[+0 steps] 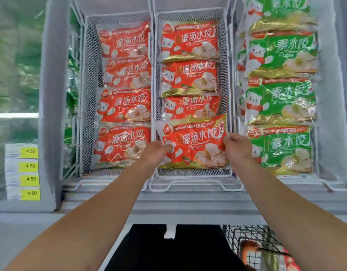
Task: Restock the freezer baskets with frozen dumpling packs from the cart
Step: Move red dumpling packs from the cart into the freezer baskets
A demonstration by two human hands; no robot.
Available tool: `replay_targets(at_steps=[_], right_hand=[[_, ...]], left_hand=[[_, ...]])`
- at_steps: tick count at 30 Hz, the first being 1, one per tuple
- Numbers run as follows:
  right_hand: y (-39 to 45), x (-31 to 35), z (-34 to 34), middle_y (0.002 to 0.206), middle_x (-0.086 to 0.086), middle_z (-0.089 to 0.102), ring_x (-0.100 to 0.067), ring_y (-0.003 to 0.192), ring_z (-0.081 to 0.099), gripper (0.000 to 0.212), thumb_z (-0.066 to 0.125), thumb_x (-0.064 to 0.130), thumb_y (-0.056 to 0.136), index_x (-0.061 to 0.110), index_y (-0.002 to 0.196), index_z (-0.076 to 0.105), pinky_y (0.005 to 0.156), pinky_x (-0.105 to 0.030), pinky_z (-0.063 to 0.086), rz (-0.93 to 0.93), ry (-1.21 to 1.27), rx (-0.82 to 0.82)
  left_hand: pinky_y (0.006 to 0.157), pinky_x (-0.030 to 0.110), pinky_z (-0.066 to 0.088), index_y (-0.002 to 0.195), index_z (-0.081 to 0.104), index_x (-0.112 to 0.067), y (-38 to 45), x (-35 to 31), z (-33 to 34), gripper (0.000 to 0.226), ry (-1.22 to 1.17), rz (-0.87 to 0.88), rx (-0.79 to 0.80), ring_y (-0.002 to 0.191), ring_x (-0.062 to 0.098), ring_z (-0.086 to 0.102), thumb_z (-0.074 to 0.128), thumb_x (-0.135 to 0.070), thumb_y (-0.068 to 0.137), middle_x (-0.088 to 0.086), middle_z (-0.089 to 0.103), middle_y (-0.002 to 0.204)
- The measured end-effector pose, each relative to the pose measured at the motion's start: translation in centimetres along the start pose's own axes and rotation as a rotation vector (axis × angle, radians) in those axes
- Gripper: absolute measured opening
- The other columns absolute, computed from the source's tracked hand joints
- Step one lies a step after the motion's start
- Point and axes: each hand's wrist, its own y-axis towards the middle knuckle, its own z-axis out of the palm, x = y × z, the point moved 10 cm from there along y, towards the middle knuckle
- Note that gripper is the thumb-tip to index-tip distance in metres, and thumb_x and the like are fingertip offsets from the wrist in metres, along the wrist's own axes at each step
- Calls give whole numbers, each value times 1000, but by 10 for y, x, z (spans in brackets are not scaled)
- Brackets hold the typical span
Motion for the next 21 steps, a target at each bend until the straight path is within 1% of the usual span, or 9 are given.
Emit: replay_targets(at_steps=[1, 2, 3, 5, 6, 8, 12, 16, 21], right_hand=[[-4, 0, 0, 104, -5, 75, -26, 97, 68, 14, 60, 21, 95, 19, 95, 73, 92, -42, 54, -17, -83, -14], [-6, 2, 0, 111, -5, 71, -26, 102, 65, 19, 61, 22, 94, 13, 109, 69, 94, -37, 51, -32, -170, -18], [-12, 4, 1, 110, -4, 67, -25, 103, 62, 27, 64, 21, 93, 9, 116, 65, 92, -33, 46, -53, -246, -2], [-22, 5, 4, 103, -6, 58, -24, 101, 58, 28, 66, 16, 90, 6, 116, 62, 85, -29, 40, -76, -308, 57], [-26, 3, 5, 102, -7, 57, -24, 100, 58, 23, 66, 13, 89, 8, 111, 62, 81, -27, 38, -79, -336, 84], [-32, 0, 4, 102, -8, 59, -25, 99, 59, 20, 64, 14, 88, 11, 107, 60, 77, -26, 36, -83, -373, 100], [-59, -1, -4, 123, -13, 65, -32, 111, 60, 39, 65, 17, 90, 4, 126, 58, 85, -29, 44, -155, -319, 53], [-103, -8, -5, 132, -9, 61, -30, 120, 56, 47, 64, 19, 92, 9, 136, 53, 89, -29, 40, -264, -336, 1], [-176, -46, -20, 128, -8, 62, -25, 119, 57, 42, 65, 19, 90, 11, 130, 57, 91, -27, 39, -373, -232, -219]], left_hand=[[75, 33, 44, 112, 62, 0, 0, 3, 3, 35, 77, -4, 18, 86, 18, 56, 65, -28, 91, 7, 61, 102], [77, 32, 43, 120, 58, -3, 2, 7, 5, 38, 144, -16, 42, 89, 17, 55, 63, -30, 94, 7, 58, 108], [82, 32, 41, 130, 54, -4, 4, 10, 6, 46, 197, -11, 57, 98, 20, 54, 62, -32, 95, 9, 57, 118], [94, 33, 42, 145, 43, -6, -1, 7, 0, 60, 306, 37, 42, 120, 27, 53, 61, -35, 95, 12, 49, 144], [100, 36, 43, 147, 42, -8, -4, 5, -5, 61, 327, 61, 26, 127, 30, 51, 60, -35, 95, 11, 45, 150], [104, 38, 43, 144, 49, -10, -8, 3, -13, 56, 325, 104, 3, 126, 29, 52, 61, -34, 94, 9, 47, 149], [108, 47, 45, 138, 56, -12, -26, 3, -23, 52, 265, 198, -4, 122, 28, 57, 65, -33, 92, 8, 56, 142], [108, 47, 45, 134, 61, -14, -53, 4, -26, 53, 272, 311, 13, 121, 27, 59, 67, -36, 86, 7, 61, 137], [105, 45, 48, 128, 65, -13, -95, 22, -26, 41, 291, 496, 67, 115, 25, 63, 68, -27, 89, 7, 67, 127]])
